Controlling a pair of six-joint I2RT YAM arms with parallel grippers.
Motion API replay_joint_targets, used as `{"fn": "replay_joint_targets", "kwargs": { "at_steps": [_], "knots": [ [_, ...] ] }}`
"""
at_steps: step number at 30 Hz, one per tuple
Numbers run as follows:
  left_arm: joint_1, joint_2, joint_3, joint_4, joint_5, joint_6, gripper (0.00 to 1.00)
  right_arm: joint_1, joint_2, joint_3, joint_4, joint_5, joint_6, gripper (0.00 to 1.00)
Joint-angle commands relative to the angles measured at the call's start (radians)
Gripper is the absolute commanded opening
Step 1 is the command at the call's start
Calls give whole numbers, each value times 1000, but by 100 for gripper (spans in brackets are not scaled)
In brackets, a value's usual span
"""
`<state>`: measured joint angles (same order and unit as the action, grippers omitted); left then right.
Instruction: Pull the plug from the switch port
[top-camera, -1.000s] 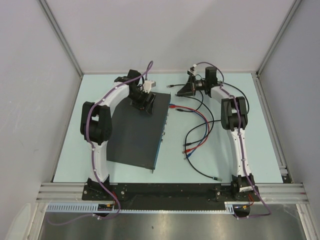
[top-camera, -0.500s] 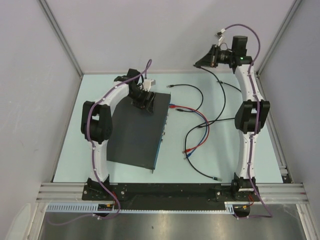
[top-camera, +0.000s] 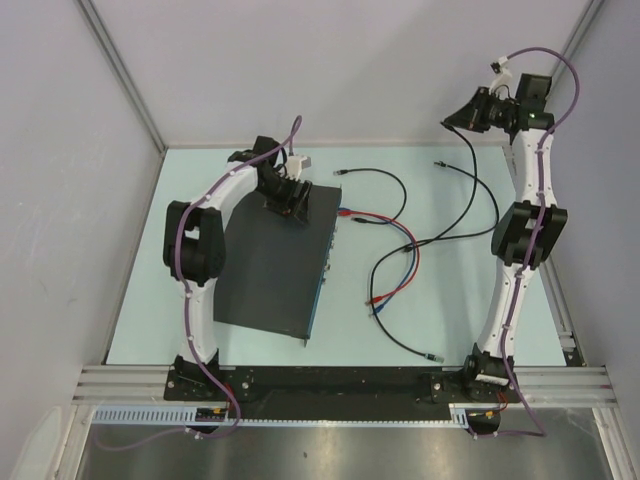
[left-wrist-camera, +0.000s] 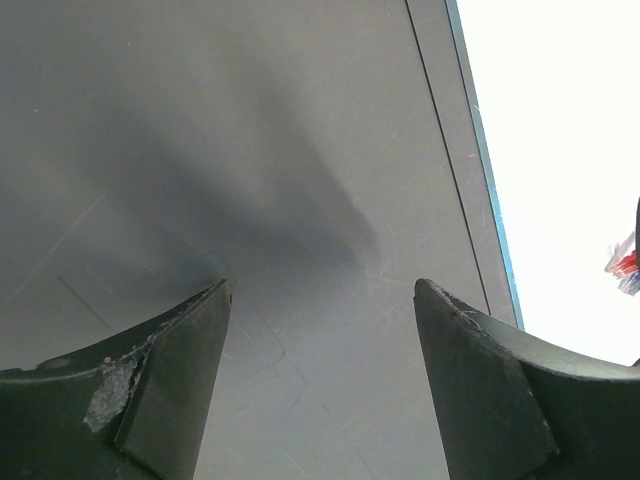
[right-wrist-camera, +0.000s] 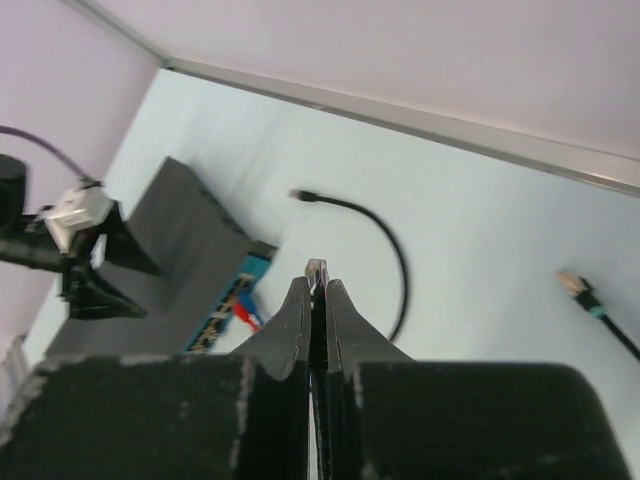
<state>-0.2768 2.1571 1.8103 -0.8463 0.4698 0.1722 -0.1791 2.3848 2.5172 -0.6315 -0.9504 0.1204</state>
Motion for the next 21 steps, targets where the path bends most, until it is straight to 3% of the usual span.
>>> {"fn": "replay_joint_targets", "kwargs": {
  "at_steps": [1,5,8,9,10,12,16,21],
  "knots": [
    [-1,49,1,19,15,-10,81,-22,134,51,-8,105,-73,0],
    [-1,38,-19,15,7,-4,81,-30,229,106,3,307,-99,2],
    [-1,26,-37,9,7,-3,80,-22,277,175,-2,393,-143,36],
    [-1,21,-45,9,6,3,80,-16,272,173,-2,413,-151,55],
    [-1,17,-60,9,4,6,80,-13,263,161,-2,427,-154,59],
    [-1,6,-74,16,-3,6,80,-2,215,143,-29,447,-179,65],
    [-1,9,-78,27,0,-7,80,13,98,65,-114,521,-225,65],
    [-1,14,-57,29,-3,-2,80,33,-189,-369,-177,603,-243,59]
  ]
}}
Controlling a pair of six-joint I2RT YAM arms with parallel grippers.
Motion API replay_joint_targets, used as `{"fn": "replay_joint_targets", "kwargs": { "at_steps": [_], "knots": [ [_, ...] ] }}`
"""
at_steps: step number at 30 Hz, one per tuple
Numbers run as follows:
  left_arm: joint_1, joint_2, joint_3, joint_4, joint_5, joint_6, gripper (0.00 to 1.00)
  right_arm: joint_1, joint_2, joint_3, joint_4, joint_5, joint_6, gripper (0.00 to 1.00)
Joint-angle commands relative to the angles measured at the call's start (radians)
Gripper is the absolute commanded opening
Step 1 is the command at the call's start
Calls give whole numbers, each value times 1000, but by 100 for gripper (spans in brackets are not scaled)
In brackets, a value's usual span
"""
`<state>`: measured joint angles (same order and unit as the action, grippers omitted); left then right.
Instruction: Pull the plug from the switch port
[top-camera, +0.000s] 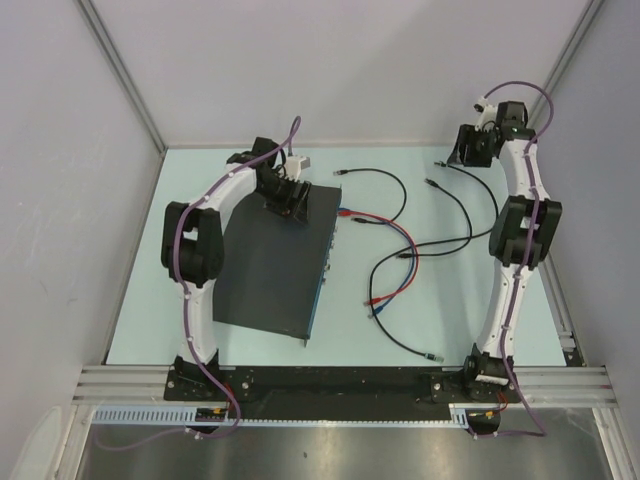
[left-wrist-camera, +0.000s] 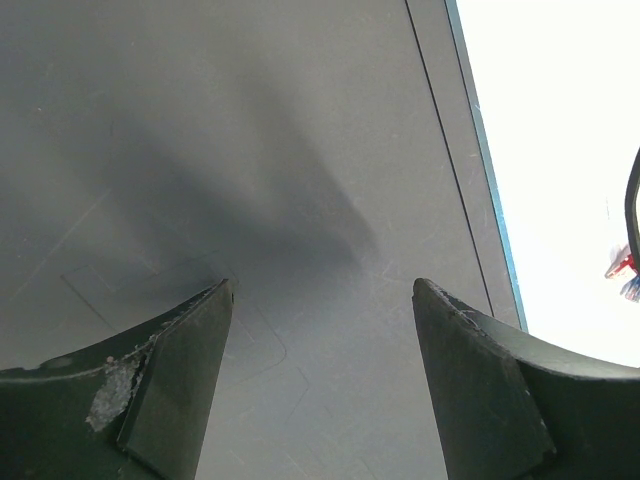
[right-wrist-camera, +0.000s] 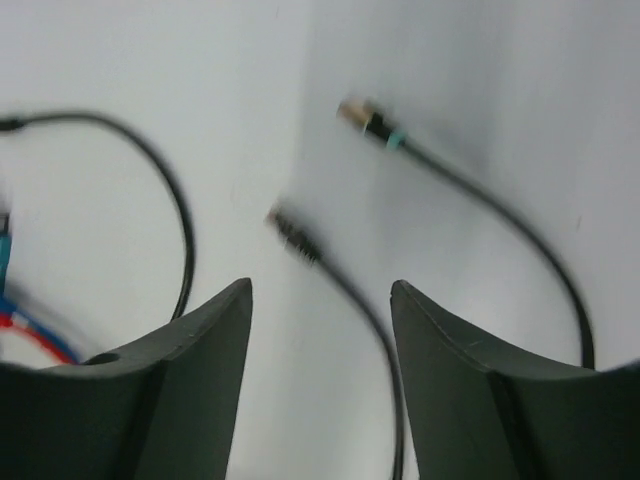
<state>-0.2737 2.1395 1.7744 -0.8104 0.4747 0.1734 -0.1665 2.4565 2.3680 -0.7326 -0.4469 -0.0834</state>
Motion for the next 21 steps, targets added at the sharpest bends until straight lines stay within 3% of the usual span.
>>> {"fn": "replay_joint_targets", "kwargs": {
  "at_steps": [1,4,9,13,21],
  "knots": [
    [-2,36,-18,-3,-8,-5,80,30,-295,-281,-85,123,-36,58],
    [-2,42,-16,7,10,-17,80,62,-445,-537,-105,212,-4,56],
    [-2,49,-29,20,19,-26,80,101,-562,-838,-145,123,140,52],
    [1,53,-35,20,33,-26,79,104,-605,-932,-174,34,238,51],
    [2,56,-43,19,18,-28,79,108,-573,-957,-208,16,266,51]
  ]
}}
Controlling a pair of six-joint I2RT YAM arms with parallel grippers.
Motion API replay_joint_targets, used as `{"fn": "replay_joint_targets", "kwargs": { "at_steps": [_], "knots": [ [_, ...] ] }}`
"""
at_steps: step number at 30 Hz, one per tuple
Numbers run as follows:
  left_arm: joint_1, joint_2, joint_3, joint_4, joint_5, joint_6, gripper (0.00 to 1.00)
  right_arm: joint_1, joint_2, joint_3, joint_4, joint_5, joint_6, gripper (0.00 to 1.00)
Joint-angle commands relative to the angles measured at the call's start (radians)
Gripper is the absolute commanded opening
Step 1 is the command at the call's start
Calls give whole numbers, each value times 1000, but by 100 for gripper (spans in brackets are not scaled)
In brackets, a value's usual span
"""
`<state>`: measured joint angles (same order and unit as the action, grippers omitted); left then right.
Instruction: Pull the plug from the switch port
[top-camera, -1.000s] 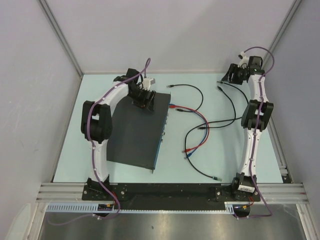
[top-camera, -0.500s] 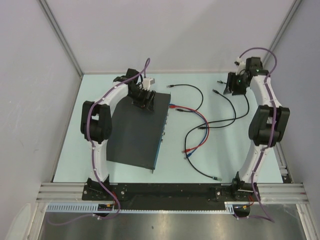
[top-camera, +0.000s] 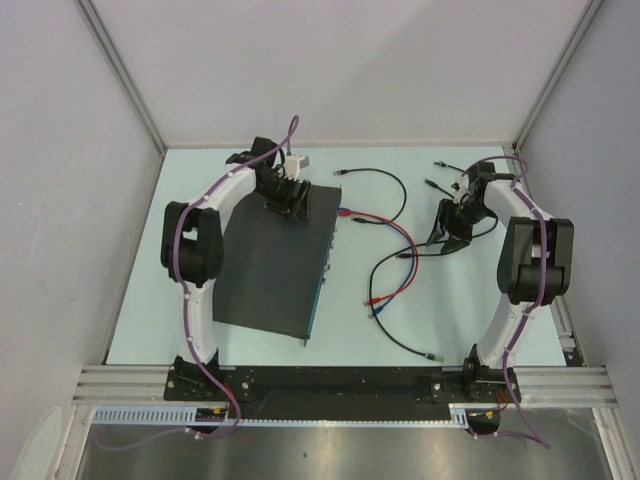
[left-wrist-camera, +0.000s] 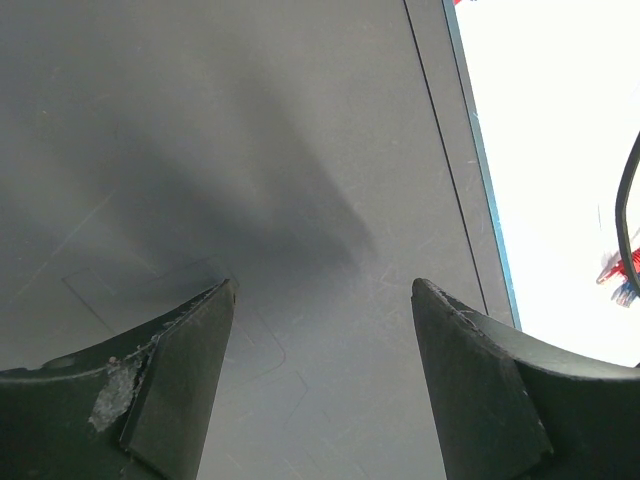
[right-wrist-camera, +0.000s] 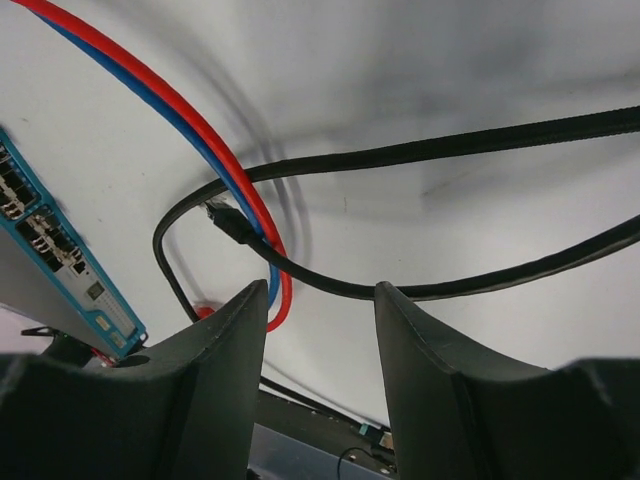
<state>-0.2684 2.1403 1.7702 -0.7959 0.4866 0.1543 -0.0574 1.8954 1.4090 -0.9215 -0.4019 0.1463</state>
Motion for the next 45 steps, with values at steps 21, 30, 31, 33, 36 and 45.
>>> {"fn": "replay_joint_targets", "kwargs": {
  "at_steps": [21,30,31,33,36,45],
  "knots": [
    [-3,82,-18,-2,20,-12,79,-38,2,-38,-37,-57,-127,64],
    [0,87,-21,-8,4,-10,80,-70,48,-41,-19,-38,7,65],
    [0,86,-28,-8,3,-10,80,-73,53,-41,-4,-46,15,65],
    [-2,84,-29,-11,-6,-7,80,-85,82,-21,51,-86,55,64],
    [-3,87,-31,-16,-14,-4,80,-81,143,45,73,-84,71,56],
    [-3,112,-25,-22,-22,-2,80,-56,180,79,29,-208,12,22]
  ]
}}
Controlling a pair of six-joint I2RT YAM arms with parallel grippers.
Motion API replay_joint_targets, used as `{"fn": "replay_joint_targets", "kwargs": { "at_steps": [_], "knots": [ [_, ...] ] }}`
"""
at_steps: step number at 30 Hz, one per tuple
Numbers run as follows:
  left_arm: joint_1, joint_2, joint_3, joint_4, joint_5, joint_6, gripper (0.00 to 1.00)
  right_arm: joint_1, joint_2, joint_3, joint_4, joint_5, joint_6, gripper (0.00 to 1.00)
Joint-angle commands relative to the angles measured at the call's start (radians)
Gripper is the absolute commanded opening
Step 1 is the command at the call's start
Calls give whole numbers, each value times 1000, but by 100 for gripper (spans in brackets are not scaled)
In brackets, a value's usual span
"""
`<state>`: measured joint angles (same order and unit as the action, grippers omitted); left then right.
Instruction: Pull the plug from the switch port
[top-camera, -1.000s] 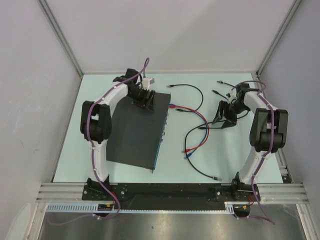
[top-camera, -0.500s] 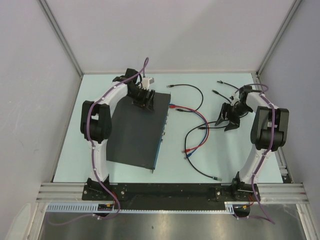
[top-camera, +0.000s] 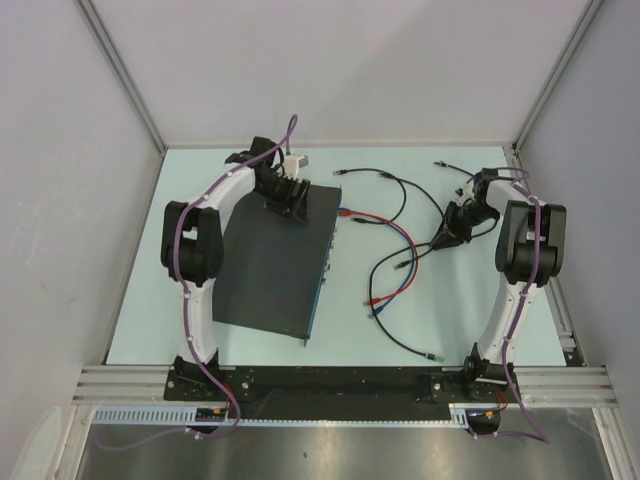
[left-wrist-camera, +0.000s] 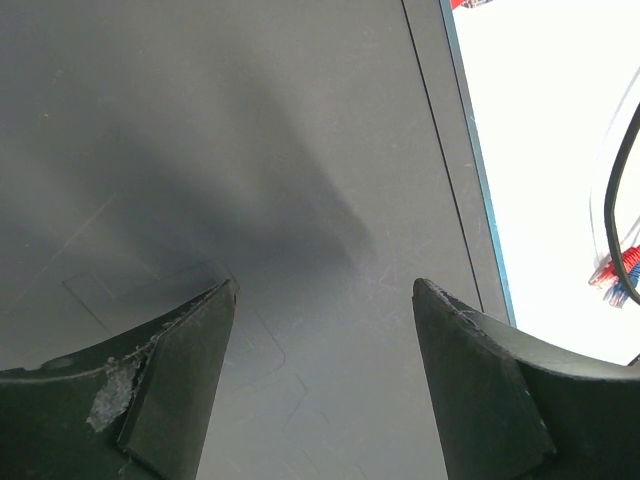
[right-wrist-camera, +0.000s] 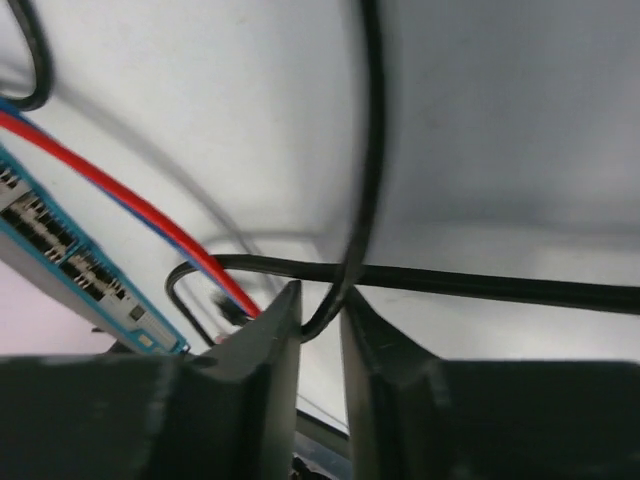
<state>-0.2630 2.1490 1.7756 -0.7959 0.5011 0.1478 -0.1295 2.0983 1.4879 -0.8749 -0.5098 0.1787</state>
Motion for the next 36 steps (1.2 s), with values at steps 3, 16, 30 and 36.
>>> {"fn": "replay_joint_targets", "kwargs": {
  "at_steps": [3,16,30,36],
  "knots": [
    [-12,114,-30,-17,-36,3,80,14,-55,-18,-13,-145,-34,7],
    [-12,138,-18,-17,-30,-1,80,-124,-129,17,62,-630,4,0],
    [-12,129,-12,-22,-36,2,80,-225,-17,359,99,-403,-73,0],
    [-12,127,-5,-29,-42,7,80,-283,22,377,57,-323,-126,0]
  ]
}}
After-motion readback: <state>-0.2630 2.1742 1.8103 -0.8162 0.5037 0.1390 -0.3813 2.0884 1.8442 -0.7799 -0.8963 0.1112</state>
